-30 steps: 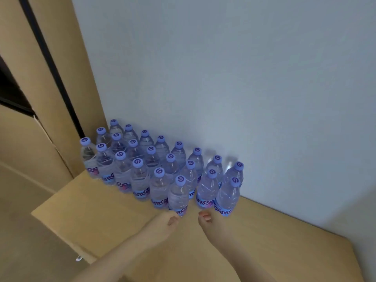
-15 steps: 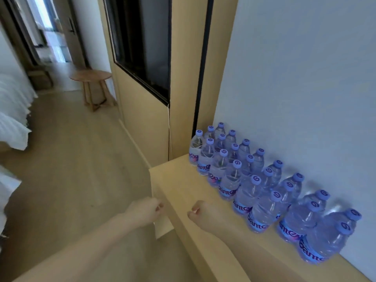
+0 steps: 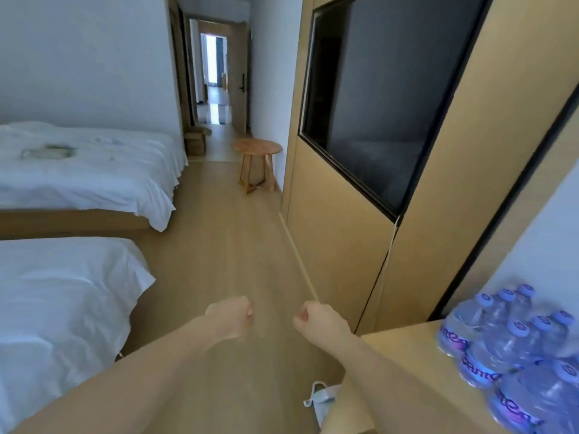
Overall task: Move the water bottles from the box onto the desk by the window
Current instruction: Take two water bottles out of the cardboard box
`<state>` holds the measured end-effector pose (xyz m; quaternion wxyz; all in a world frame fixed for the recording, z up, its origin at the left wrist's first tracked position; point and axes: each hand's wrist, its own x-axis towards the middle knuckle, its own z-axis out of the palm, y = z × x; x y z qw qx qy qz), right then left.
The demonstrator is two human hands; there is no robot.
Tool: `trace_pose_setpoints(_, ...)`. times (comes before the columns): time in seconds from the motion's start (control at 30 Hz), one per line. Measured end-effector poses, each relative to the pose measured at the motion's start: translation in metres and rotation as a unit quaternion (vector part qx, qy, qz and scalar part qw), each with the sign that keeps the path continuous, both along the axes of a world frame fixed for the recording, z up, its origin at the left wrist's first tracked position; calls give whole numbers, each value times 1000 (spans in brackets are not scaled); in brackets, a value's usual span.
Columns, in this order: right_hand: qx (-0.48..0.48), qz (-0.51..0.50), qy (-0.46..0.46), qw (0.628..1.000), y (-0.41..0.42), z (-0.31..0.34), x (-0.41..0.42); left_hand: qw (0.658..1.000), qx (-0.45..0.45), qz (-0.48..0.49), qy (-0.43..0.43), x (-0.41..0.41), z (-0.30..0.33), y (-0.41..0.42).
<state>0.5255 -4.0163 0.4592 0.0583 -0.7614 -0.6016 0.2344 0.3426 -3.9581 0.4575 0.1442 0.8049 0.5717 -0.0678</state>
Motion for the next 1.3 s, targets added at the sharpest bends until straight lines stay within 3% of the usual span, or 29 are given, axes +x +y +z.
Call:
trace_pose_setpoints(0.4,-49,94,-27,994,225,-25,-70,995,-34,94,9,-72,-26,196)
trace_pose_setpoints(0.77,-50,176,7,983,512,-12,-72,981,-23,193,9,-79,-10,447)
trace_pose_setpoints(1.1,-67,211,-39,974,718,-29,-93,973,-60,219,35,-102,-38,640)
trace_pose_setpoints(1.3,-58,211,-47,975,876,-26,-120,976,-71,206,24,-141,-50,800)
